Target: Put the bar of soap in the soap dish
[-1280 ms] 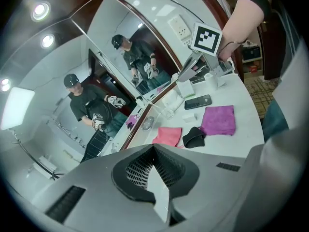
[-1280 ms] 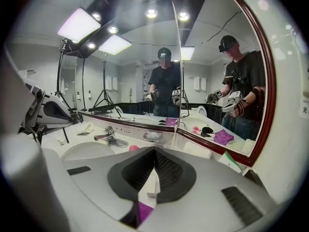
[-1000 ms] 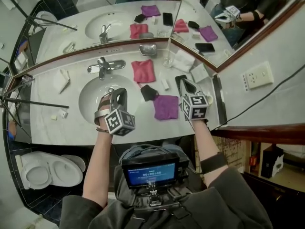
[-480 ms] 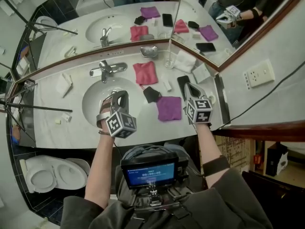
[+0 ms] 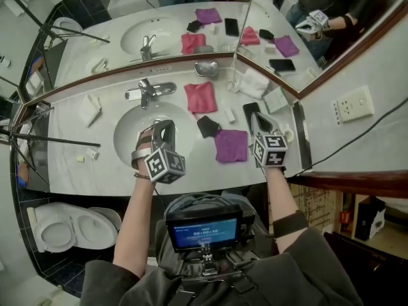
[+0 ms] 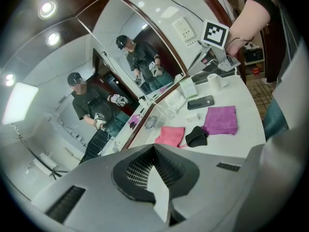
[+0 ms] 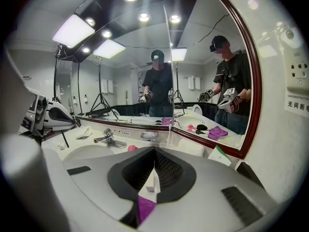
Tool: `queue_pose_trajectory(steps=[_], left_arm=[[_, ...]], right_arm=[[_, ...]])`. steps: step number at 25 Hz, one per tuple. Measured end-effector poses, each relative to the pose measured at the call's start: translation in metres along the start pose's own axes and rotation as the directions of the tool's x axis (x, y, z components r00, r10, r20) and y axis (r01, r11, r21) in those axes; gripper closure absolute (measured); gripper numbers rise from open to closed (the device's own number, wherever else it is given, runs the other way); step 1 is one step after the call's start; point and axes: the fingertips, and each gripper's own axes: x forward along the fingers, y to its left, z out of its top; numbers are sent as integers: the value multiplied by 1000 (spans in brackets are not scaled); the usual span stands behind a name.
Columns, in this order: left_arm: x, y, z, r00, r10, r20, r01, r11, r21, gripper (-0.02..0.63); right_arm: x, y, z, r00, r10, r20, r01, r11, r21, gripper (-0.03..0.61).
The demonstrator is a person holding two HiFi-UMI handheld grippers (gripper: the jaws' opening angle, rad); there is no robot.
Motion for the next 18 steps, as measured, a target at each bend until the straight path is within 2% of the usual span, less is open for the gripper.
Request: queue_pose_trajectory(steps=[10,15,18], left_arm=[[12,2,10,999,5,-32,-4,1000,28,613],[20,-12,14,997,-17,-70,17,1000,4,613],[29,-17,21,996,-30,-87,27,999,-38,613]], right_arm=[[3,-11,-16,999,34,-34,-34,999,0,561],[5,-15,-27,997,54,-52,-54,999,5,561],[6,-17,-30,996,62,-61,-61,998,4,561]])
